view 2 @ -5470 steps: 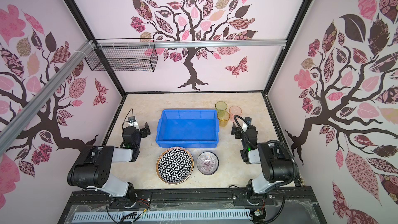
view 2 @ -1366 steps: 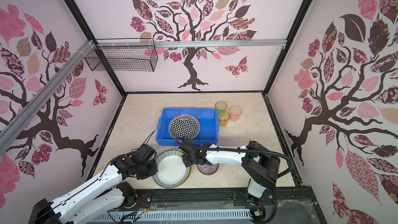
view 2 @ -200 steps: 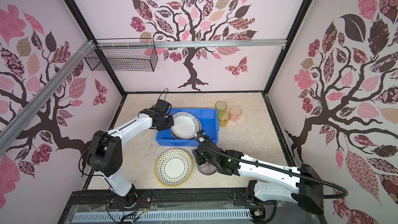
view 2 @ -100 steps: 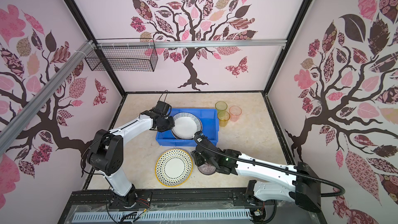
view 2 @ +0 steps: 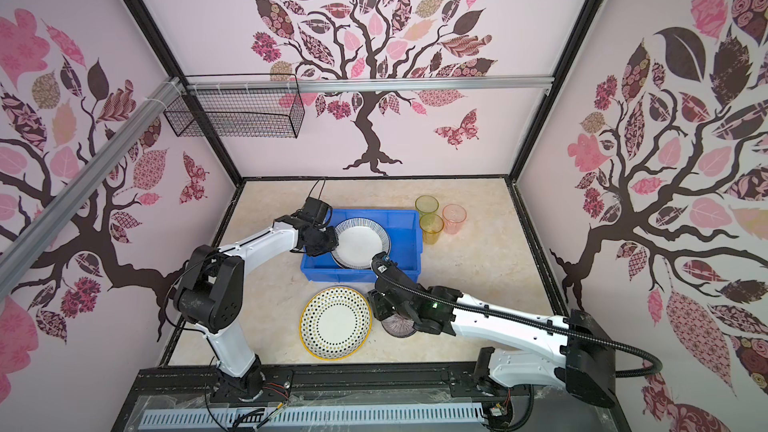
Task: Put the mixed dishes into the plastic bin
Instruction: 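Lower the striped plate onto the patterned bowl in the blue bin with the left gripper, then settle the striped plate flat in the bin and open the left gripper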
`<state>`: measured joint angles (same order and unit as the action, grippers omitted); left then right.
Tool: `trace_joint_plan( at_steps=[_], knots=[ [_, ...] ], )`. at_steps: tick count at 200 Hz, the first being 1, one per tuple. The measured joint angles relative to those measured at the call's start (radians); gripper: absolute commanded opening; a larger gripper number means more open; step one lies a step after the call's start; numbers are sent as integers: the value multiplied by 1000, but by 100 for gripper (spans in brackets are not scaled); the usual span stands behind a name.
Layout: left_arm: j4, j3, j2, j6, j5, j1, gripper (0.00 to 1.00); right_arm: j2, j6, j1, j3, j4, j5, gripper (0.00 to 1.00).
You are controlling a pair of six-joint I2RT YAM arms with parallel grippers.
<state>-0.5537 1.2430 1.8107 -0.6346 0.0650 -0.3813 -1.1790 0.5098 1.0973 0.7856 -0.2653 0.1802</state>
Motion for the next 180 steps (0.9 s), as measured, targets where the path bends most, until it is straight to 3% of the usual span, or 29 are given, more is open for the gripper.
trace_joint_plan(
  at_steps=[180],
  knots=[
    [4,-15,-15,37,-37,20,17,-51,8,0,14,0,-54,54]
  ],
)
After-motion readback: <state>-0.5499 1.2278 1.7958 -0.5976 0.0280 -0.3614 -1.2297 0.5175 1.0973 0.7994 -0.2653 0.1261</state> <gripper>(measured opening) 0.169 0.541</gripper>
